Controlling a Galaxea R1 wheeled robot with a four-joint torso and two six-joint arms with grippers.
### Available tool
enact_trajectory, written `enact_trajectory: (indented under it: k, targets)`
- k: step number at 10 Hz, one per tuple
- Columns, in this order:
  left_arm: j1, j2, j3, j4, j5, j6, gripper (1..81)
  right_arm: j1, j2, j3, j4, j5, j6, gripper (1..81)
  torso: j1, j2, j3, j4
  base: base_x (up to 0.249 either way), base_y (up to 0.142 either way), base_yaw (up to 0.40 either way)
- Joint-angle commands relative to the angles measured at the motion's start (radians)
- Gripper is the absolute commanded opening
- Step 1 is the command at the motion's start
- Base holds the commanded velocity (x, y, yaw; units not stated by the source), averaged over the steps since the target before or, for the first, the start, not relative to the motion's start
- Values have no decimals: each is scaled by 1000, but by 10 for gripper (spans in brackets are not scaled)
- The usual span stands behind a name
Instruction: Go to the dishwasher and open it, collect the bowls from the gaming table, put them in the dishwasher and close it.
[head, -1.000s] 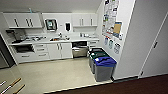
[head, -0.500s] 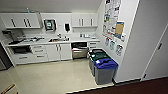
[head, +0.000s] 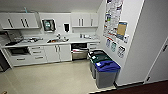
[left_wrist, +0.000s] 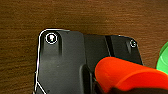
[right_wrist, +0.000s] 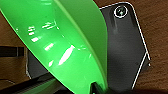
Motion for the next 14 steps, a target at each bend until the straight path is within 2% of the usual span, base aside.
enact_trajectory:
  k: [1, 14]
  targets:
    - [-39, -15, -1, -6, 20, 1, 10, 39, 2, 8, -17, -69, -5, 10, 0, 0, 0, 0, 189, 0, 0]
    - [-39, -17, -4, 5, 19, 1, 10, 45, 7, 8, -20, -72, -5, 10, 0, 0, 0, 0, 173, 0, 0]
